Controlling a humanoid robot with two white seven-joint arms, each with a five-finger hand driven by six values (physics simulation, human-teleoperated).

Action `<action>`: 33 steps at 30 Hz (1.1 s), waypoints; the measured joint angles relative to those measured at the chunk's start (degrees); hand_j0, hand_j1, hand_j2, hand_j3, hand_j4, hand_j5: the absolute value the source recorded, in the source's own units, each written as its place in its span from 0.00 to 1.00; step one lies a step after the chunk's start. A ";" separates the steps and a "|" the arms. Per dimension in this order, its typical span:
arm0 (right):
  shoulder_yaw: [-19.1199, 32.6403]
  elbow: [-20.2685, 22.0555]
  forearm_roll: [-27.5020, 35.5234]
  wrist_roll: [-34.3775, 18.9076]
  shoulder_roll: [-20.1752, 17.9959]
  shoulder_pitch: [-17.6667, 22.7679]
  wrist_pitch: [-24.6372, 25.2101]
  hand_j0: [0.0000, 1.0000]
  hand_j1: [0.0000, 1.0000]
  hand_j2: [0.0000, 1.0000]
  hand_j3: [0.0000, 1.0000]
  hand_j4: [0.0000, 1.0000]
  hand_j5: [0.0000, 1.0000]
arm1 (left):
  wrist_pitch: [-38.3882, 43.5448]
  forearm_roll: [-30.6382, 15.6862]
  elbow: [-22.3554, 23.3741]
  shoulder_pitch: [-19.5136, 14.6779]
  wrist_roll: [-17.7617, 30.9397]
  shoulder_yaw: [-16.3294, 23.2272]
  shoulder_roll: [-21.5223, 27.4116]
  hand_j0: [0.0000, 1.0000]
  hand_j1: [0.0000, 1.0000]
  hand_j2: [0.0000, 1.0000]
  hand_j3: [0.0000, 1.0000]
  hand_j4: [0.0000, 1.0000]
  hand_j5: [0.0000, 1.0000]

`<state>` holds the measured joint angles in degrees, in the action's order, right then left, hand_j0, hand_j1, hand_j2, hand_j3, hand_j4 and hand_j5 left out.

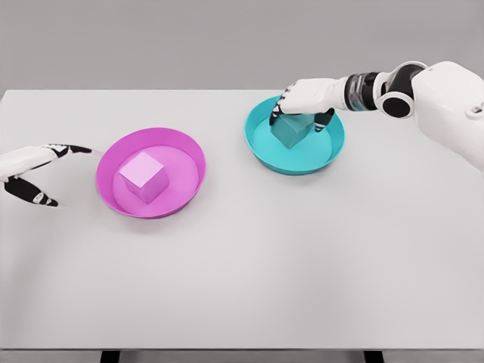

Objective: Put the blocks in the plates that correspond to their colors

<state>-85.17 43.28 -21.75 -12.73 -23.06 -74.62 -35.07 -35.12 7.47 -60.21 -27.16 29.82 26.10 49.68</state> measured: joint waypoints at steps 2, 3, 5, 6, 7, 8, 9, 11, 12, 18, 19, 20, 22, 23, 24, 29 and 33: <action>0.10 0.02 -0.19 -0.02 0.00 0.00 0.00 1.00 1.00 1.00 1.00 1.00 1.00 | 0.00 -0.39 1.19 0.00 -0.01 -0.29 0.07 1.00 1.00 1.00 1.00 1.00 1.00; 0.15 0.04 -0.26 -0.03 -0.03 0.00 0.00 1.00 1.00 1.00 1.00 1.00 1.00 | 0.00 -0.50 1.56 0.09 -0.01 -0.35 0.04 1.00 1.00 1.00 1.00 1.00 1.00; 0.22 0.08 -0.31 -0.03 -0.15 0.00 0.01 1.00 1.00 1.00 1.00 1.00 1.00 | 0.00 -0.65 2.01 0.09 -0.01 -0.42 -0.09 1.00 1.00 1.00 1.00 1.00 1.00; 0.26 0.09 -0.33 -0.04 -0.23 0.00 0.01 1.00 1.00 1.00 1.00 1.00 1.00 | 0.00 -0.67 2.14 0.09 -0.01 -0.44 -0.14 1.00 1.00 1.00 1.00 1.00 1.00; 0.30 0.11 -0.31 -0.04 -0.34 -0.09 0.01 1.00 1.00 1.00 1.00 1.00 1.00 | 0.00 -0.70 2.24 0.09 -0.01 -0.45 -0.17 1.00 1.00 1.00 1.00 1.00 1.00; 0.37 0.14 -0.24 -0.04 -0.47 -0.09 0.01 1.00 1.00 1.00 1.00 1.00 1.00 | 0.00 -0.72 2.31 0.09 -0.01 -0.46 -0.20 1.00 1.00 1.00 1.00 1.00 1.00; 0.63 0.21 -0.13 -0.04 -0.79 -0.09 0.01 1.00 1.00 1.00 1.00 1.00 1.00 | 0.00 -0.74 2.36 0.09 -0.01 -0.47 -0.23 1.00 1.00 1.00 1.00 1.00 1.00; 2.86 1.25 -0.04 -0.05 -2.13 -0.09 0.00 1.00 1.00 1.00 1.00 1.00 1.00 | 0.00 -0.77 2.42 0.09 -0.02 -0.48 -0.26 1.00 1.00 1.00 1.00 1.00 1.00; 4.34 2.34 0.01 -0.05 -3.13 -0.09 0.00 1.00 1.00 1.00 1.00 1.00 1.00 | 0.00 -0.78 2.44 0.09 -0.01 -0.48 -0.26 1.00 1.00 1.00 1.00 1.00 1.00; 11.81 9.34 0.32 0.06 -10.73 1.32 0.01 1.00 1.00 1.00 1.00 1.00 1.00 | -0.01 -0.78 2.48 0.09 -0.01 -0.49 -0.32 1.00 1.00 1.00 1.00 1.00 1.00; 12.49 11.28 0.30 0.15 -12.62 2.11 0.00 1.00 1.00 1.00 1.00 1.00 1.00 | 0.00 -0.77 2.48 0.09 -0.02 -0.48 -0.33 1.00 1.00 1.00 1.00 1.00 1.00; 13.00 13.83 0.30 0.26 -14.96 2.63 0.00 1.00 1.00 1.00 1.00 1.00 1.00 | 0.00 -0.78 2.48 0.09 -0.01 -0.49 -0.34 1.00 1.00 1.00 1.00 1.00 1.00; 13.74 20.65 0.27 0.43 -20.54 4.74 -0.01 1.00 1.00 1.00 1.00 1.00 1.00 | 0.00 -0.77 2.49 0.09 -0.01 -0.49 -0.34 1.00 1.00 1.00 1.00 1.00 1.00; 14.44 24.51 0.25 0.55 -23.66 6.42 -0.02 1.00 1.00 1.00 1.00 1.00 1.00 | -0.01 -0.77 2.49 0.18 -0.01 -0.49 -0.35 1.00 1.00 1.00 1.00 1.00 1.00; 15.56 28.51 0.28 0.67 -26.96 7.65 -0.01 1.00 1.00 1.00 1.00 1.00 1.00 | -0.01 -0.77 2.49 0.18 -0.02 -0.49 -0.35 1.00 1.00 1.00 1.00 1.00 1.00; 18.59 42.21 0.32 3.31 -38.21 14.75 -0.01 1.00 1.00 1.00 1.00 1.00 1.00 | -0.01 -0.74 2.49 0.17 -0.02 -0.50 -0.34 1.00 1.00 1.00 1.00 1.00 1.00; 19.13 44.99 0.30 5.30 -40.57 19.25 0.02 1.00 1.00 1.00 1.00 1.00 1.00 | 0.00 -0.76 2.58 0.18 -0.02 -0.50 -0.36 1.00 1.00 1.00 1.00 1.00 1.00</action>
<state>-66.03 88.27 -21.45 -7.43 -63.63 -55.37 -35.06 -35.12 6.71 -57.63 -26.98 29.81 25.61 49.32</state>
